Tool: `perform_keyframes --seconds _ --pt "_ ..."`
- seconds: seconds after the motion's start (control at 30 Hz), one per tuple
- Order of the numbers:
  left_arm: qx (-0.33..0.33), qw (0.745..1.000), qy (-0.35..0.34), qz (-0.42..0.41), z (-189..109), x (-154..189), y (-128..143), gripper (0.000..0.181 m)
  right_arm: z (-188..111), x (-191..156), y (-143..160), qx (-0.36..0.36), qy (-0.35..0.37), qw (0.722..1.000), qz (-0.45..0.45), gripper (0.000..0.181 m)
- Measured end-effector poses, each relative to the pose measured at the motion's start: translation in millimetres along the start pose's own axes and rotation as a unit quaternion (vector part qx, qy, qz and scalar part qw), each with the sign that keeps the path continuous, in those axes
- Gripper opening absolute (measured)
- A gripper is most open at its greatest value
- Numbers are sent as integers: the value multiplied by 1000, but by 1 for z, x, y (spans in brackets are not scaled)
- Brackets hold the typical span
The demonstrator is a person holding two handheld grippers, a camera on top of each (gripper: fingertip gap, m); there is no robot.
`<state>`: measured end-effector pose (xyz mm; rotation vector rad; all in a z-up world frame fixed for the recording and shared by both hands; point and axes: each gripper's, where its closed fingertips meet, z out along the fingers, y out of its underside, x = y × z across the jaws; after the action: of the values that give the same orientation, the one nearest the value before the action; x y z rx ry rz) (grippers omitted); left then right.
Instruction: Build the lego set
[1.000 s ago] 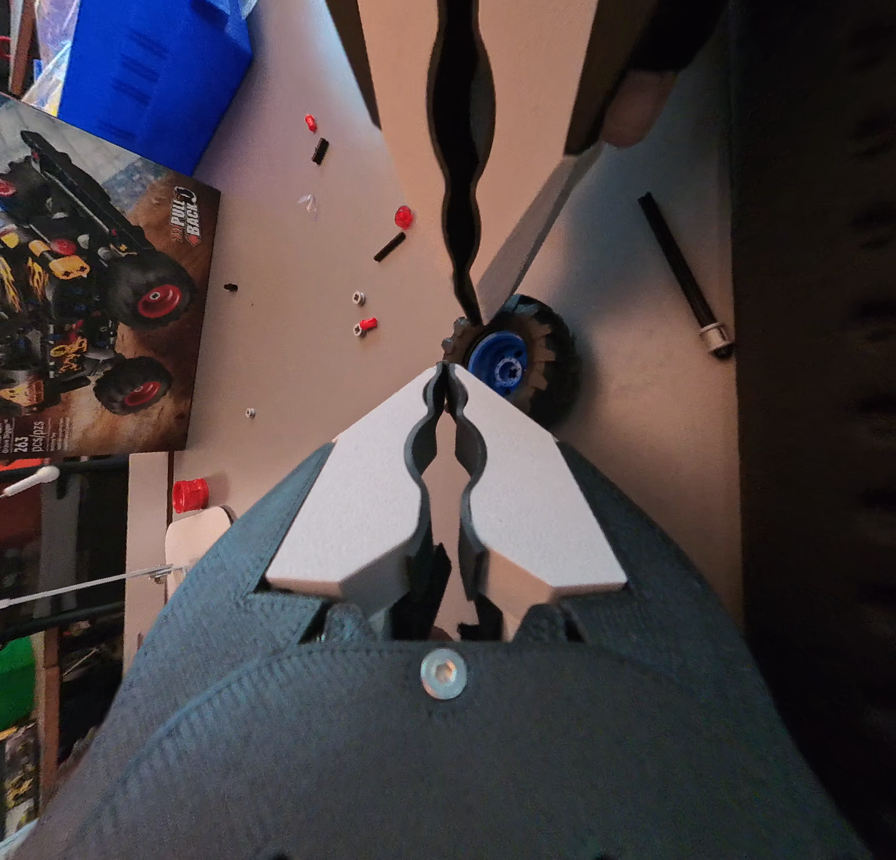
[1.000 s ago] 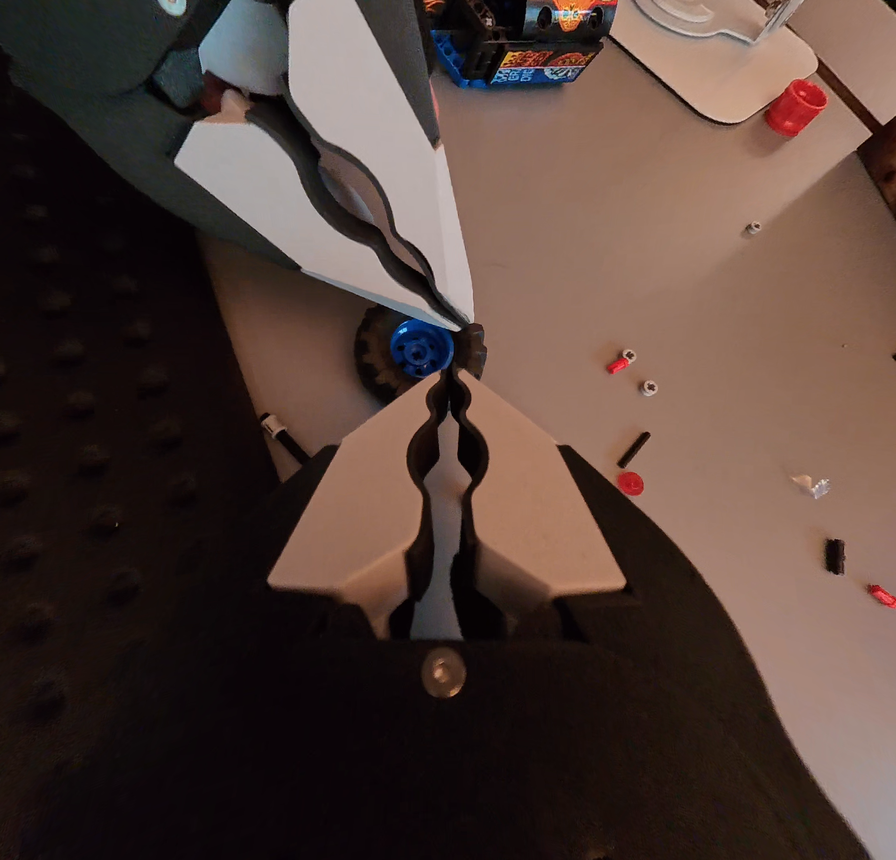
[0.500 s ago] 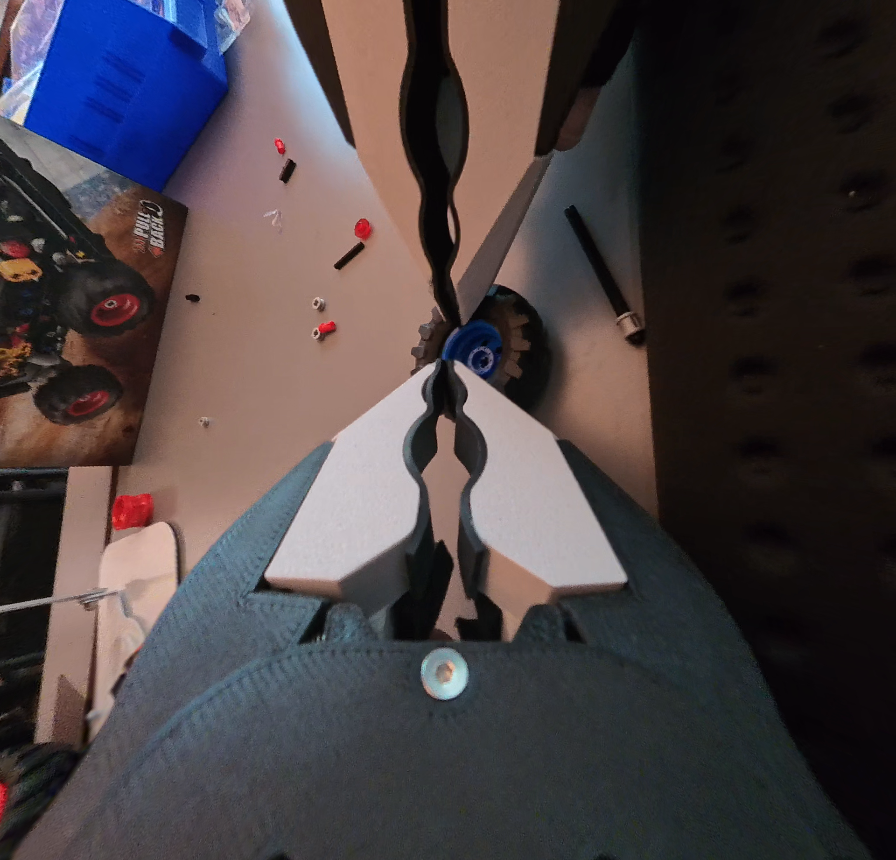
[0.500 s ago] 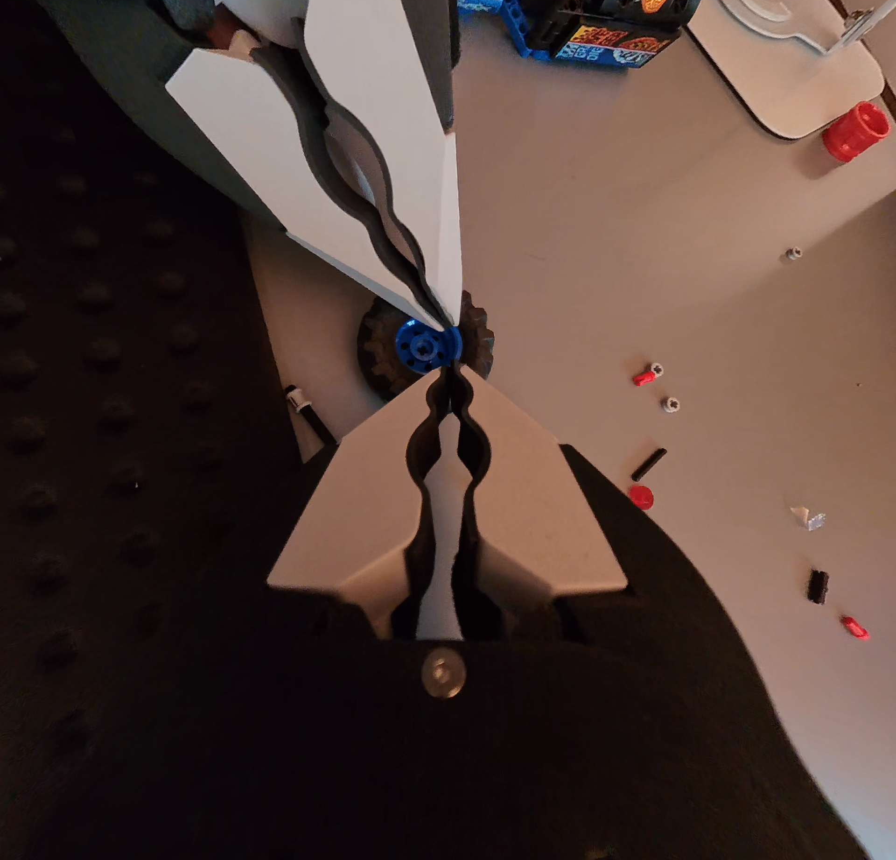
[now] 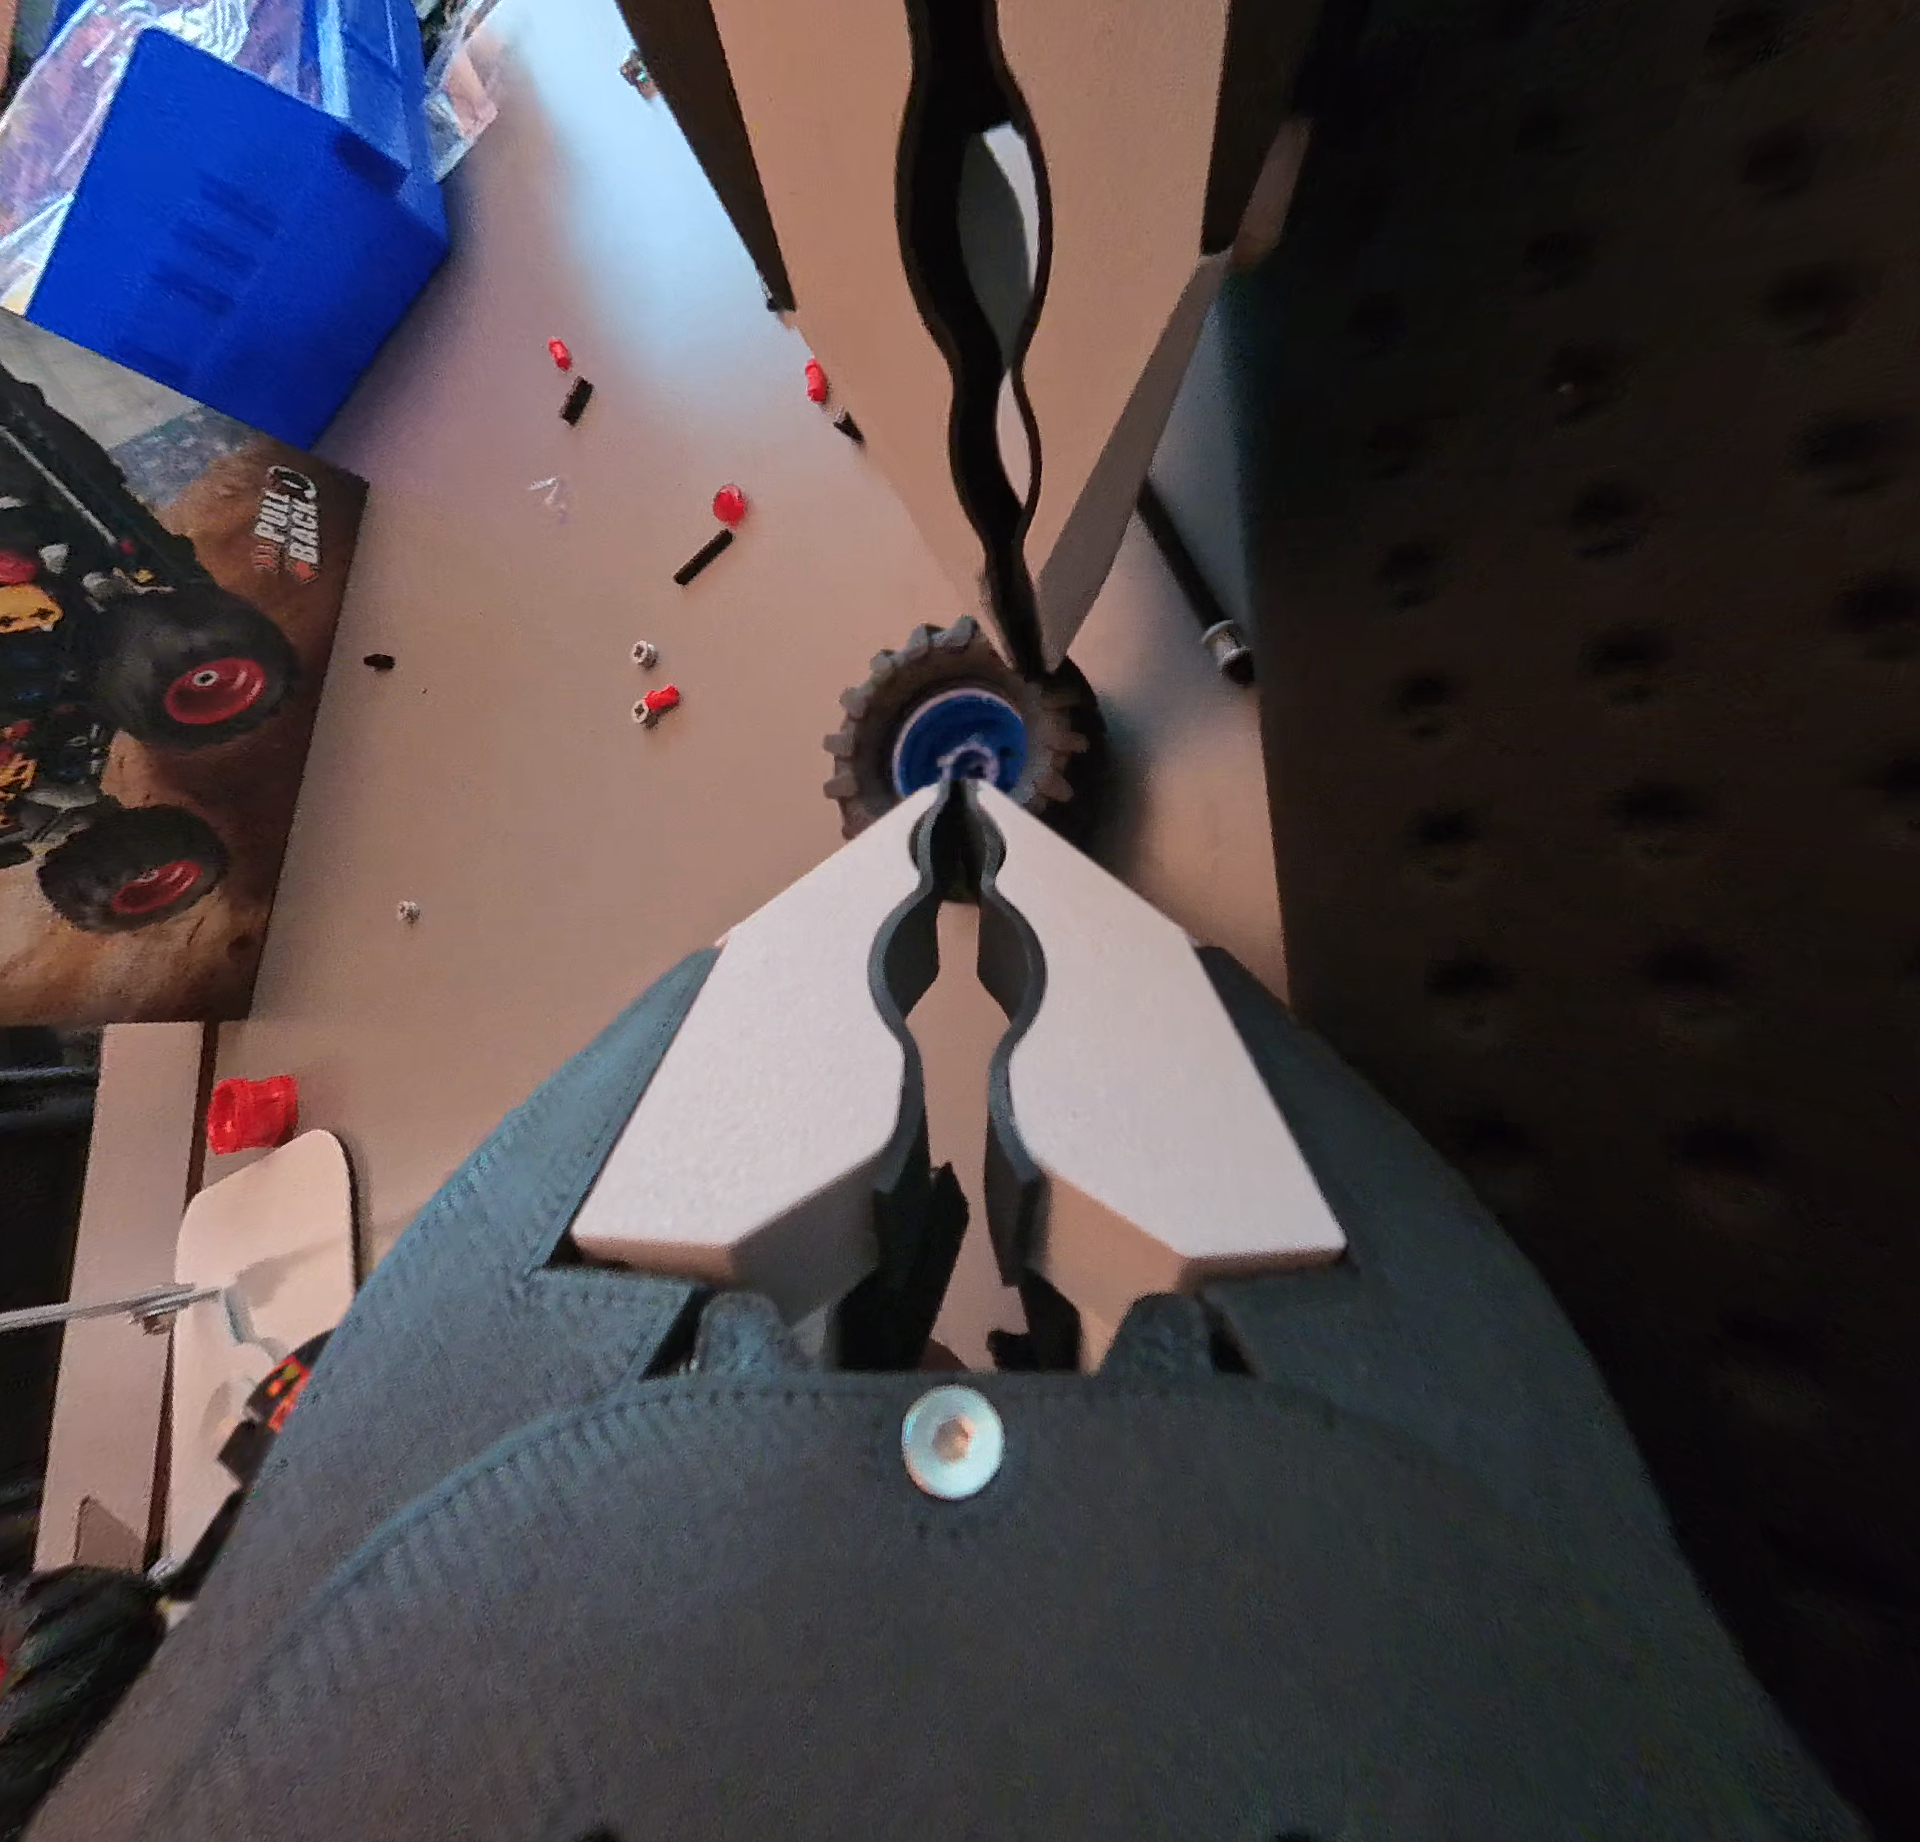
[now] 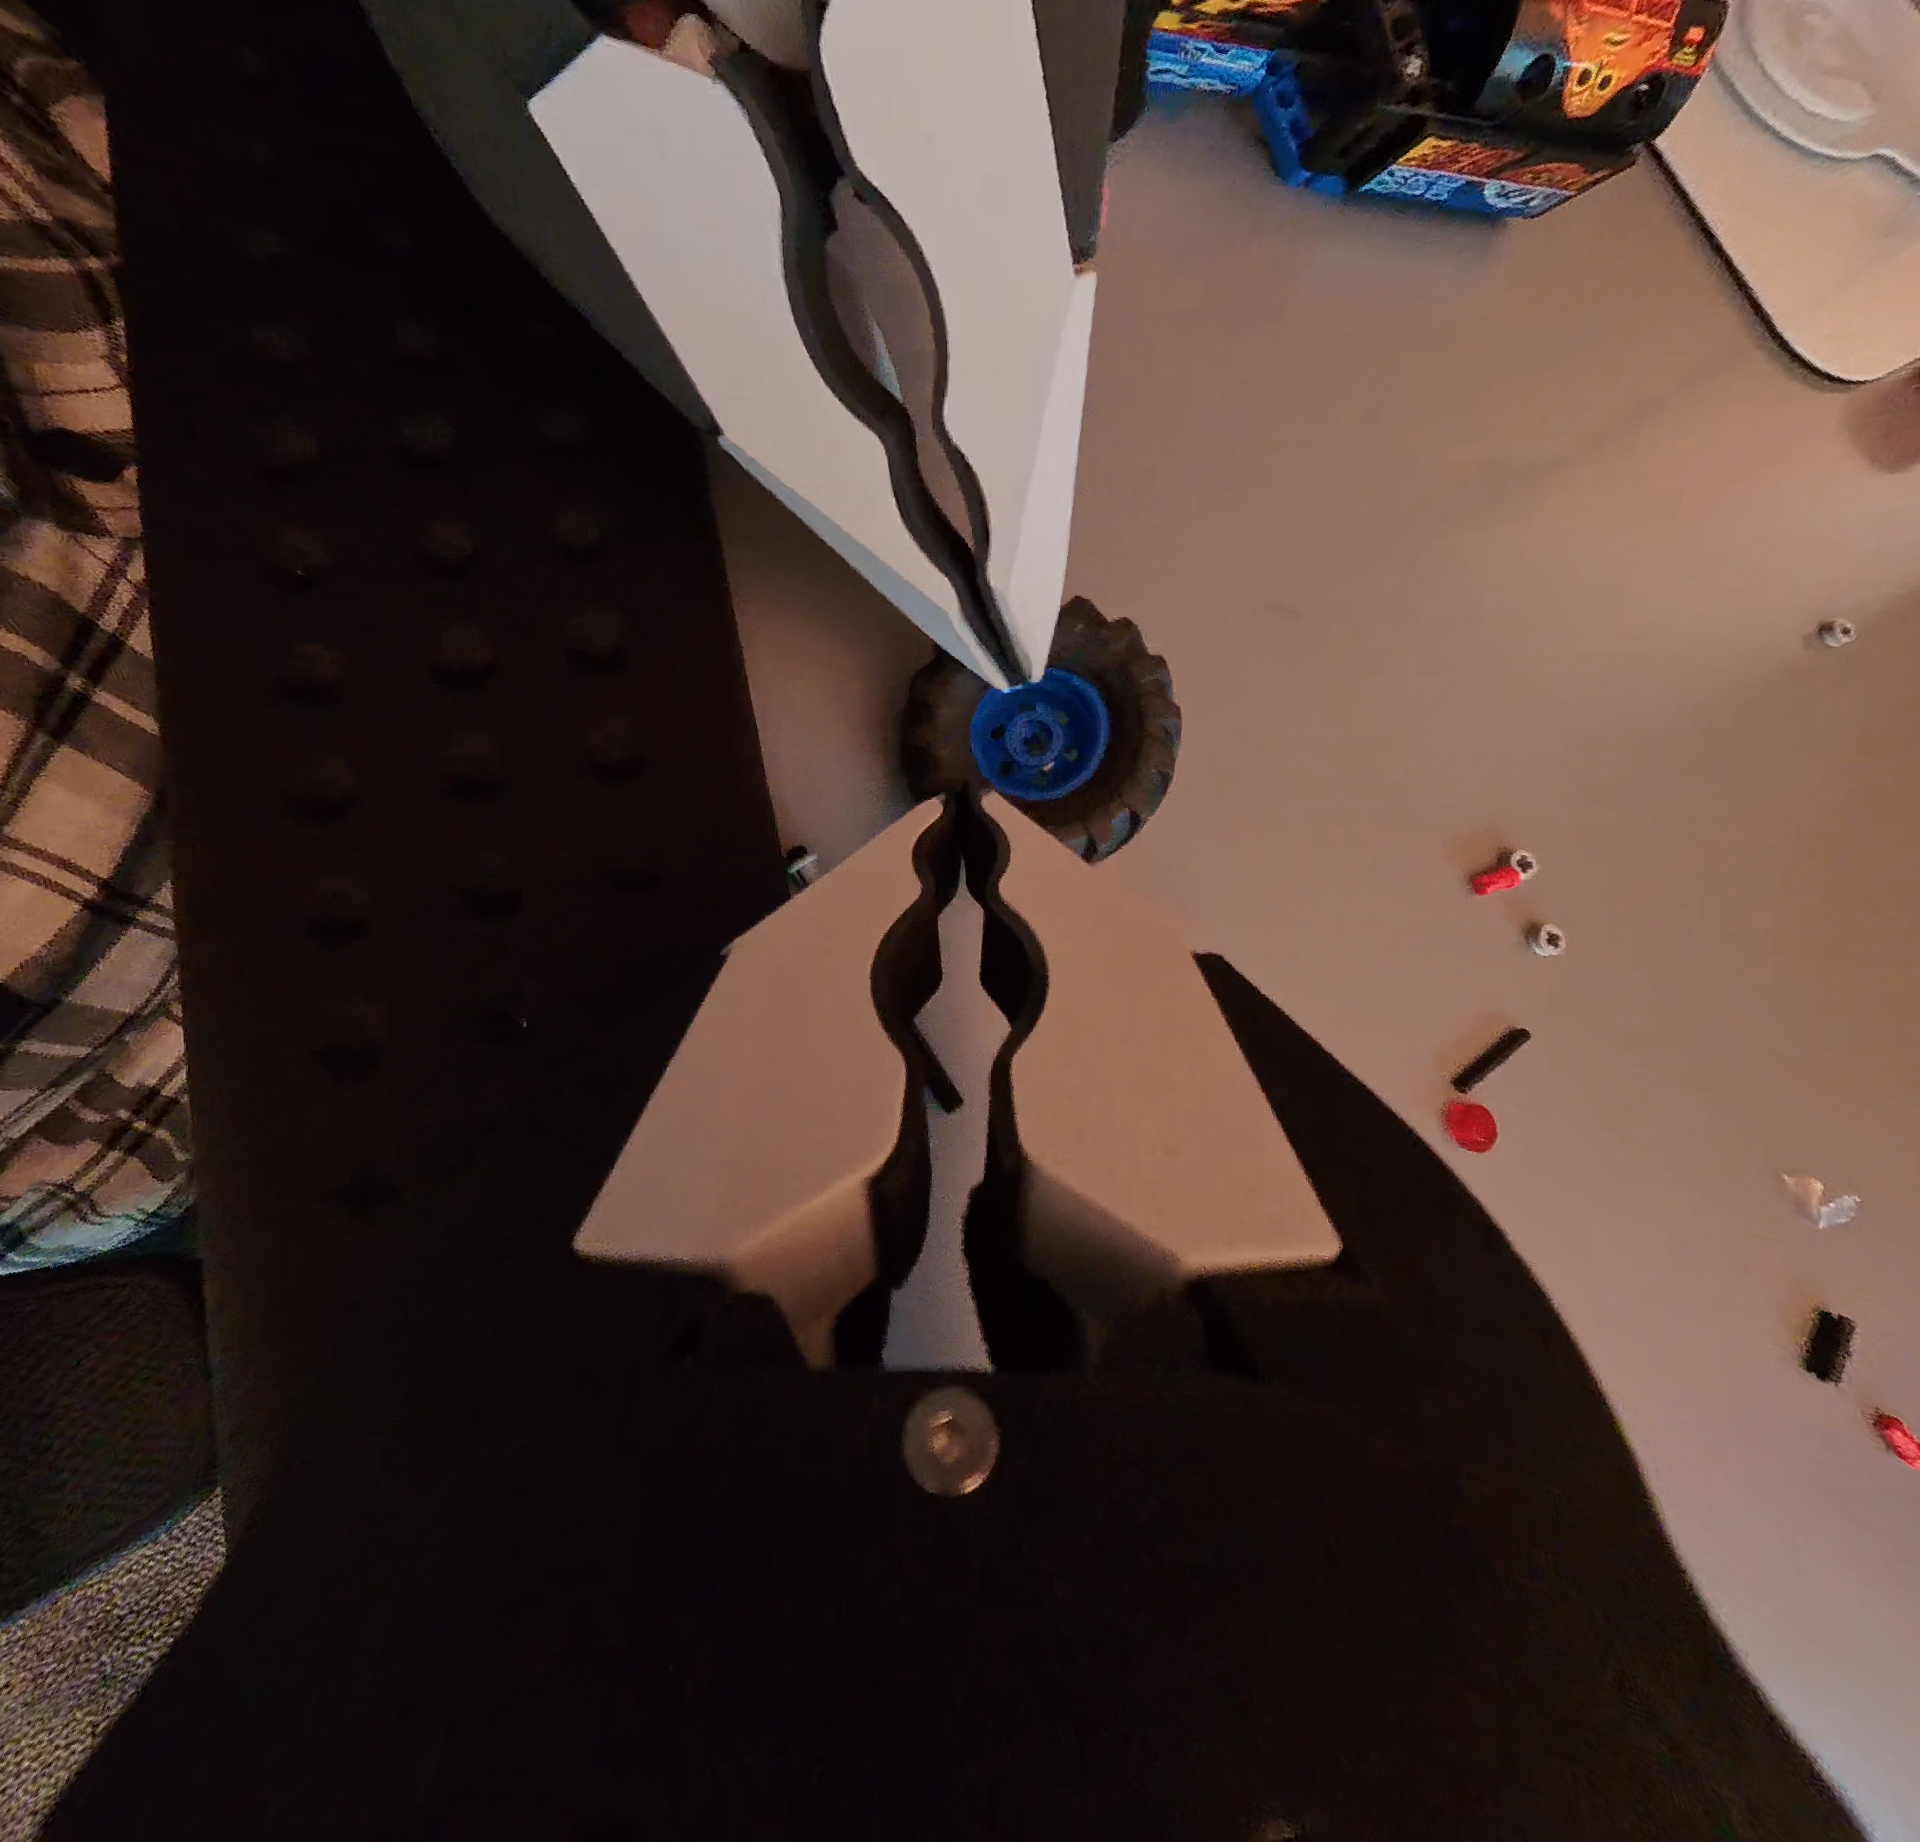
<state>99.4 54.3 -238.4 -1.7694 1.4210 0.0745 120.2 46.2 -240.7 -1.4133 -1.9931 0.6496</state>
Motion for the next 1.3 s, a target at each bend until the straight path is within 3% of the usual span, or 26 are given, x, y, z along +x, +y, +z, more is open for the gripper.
perform_keyframes --seconds 0.1,0.33,0.7,1.0,1.3 --pt "-2 1000 0 19 0 5 -1 0 1 0 -1 -5 -3 1000 -2 0" --pt "-13 999 21 -30 6 5 6 1 6 1 -10 -7 -15 1000 3 0" --pt "15 968 101 -228 8 0 10 0 19 7 -17 -10 15 1000 -17 0" --pt "30 954 140 -262 11 2 9 0 21 -6 -19 -8 8 994 -113 0" --pt "39 948 151 -275 14 5 7 1 27 -11 -19 -76 12 978 -195 0"
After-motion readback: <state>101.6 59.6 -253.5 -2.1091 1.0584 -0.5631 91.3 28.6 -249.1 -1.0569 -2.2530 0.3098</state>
